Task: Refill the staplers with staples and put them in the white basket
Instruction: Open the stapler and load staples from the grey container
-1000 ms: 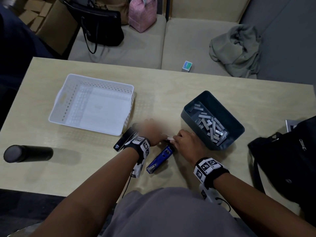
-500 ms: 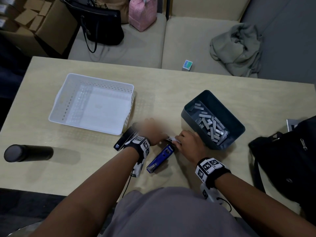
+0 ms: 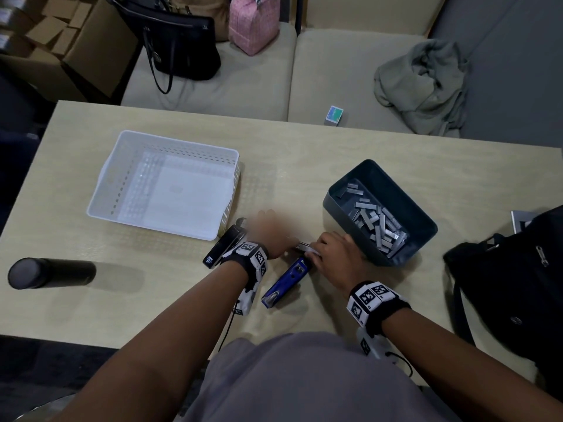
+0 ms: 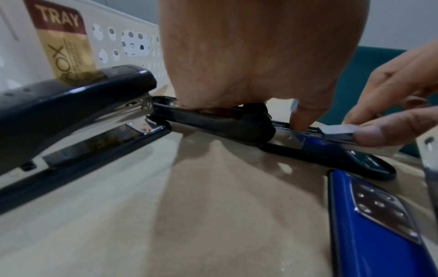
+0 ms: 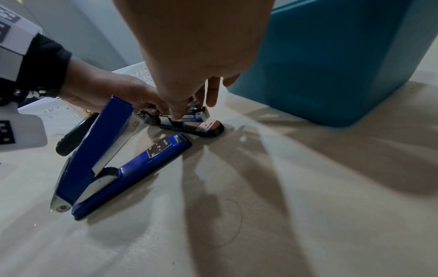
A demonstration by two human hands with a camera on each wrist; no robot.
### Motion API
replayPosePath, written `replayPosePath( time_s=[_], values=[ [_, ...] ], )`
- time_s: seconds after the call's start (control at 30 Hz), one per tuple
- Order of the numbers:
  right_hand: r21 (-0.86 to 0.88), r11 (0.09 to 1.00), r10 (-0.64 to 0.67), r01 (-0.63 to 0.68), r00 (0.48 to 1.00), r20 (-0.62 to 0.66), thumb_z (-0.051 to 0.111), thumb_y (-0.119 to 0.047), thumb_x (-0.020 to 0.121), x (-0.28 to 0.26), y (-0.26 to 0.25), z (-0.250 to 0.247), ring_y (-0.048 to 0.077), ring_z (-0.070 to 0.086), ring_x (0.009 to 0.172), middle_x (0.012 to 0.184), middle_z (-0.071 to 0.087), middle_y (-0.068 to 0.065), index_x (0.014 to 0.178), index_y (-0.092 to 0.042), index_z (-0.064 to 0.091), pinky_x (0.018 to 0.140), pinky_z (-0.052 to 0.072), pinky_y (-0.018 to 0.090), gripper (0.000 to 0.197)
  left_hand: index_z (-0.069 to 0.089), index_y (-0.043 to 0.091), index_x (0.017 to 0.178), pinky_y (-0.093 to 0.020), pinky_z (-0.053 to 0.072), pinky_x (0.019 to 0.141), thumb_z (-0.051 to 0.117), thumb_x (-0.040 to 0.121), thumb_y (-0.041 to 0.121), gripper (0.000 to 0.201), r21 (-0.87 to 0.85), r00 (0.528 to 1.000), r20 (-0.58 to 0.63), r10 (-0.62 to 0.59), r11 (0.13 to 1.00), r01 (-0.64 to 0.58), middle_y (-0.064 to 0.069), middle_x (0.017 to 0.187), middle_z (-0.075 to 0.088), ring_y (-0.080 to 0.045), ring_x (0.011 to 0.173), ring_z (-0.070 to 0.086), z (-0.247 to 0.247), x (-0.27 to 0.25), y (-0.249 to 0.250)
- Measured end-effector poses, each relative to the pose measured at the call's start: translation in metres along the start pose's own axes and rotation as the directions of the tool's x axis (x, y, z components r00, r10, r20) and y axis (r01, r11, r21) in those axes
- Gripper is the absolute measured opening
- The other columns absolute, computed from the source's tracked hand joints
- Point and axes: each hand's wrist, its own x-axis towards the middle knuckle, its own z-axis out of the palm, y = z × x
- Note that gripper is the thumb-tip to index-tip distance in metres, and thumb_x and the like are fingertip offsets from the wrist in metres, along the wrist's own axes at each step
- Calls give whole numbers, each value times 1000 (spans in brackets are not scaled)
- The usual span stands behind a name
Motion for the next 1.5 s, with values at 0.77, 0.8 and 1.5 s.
replayPosePath(
  time_s=[0.77, 0.8, 1.5],
  values=[
    [-82, 996, 19, -17, 999, 30, 69, -34, 83, 8, -5, -3, 24, 59, 86, 82, 67, 2, 86, -18, 77, 73, 43, 36, 19, 54, 23, 97, -47, 30, 89, 51, 80, 58, 39, 3, 1000, 7, 3, 1000, -3, -7, 109, 46, -29, 105, 40, 1, 2, -1],
    [-91, 996, 20, -16, 999, 43, 67, -36, 84, 9, -5, -4, 24, 58, 88, 84, 67, 3, 87, -18, 77, 75, 42, 36, 21, 54, 22, 97, -47, 30, 90, 51, 80, 58, 39, 7, 1000, 6, 3, 1000, -3, -7, 109, 47, -30, 105, 40, 2, 2, -1],
    [-62, 995, 94, -83, 977, 190, 60, -38, 91, 4, 7, -8, 26, 62, 87, 94, 64, 11, 102, -10, 71, 70, 50, 34, 32, 57, 31, 111, -47, 31, 98, 61, 75, 66, 51, 38, 979, 176, 100, 993, -108, -5, 119, 49, -28, 115, 43, -16, 4, -17]
  ],
)
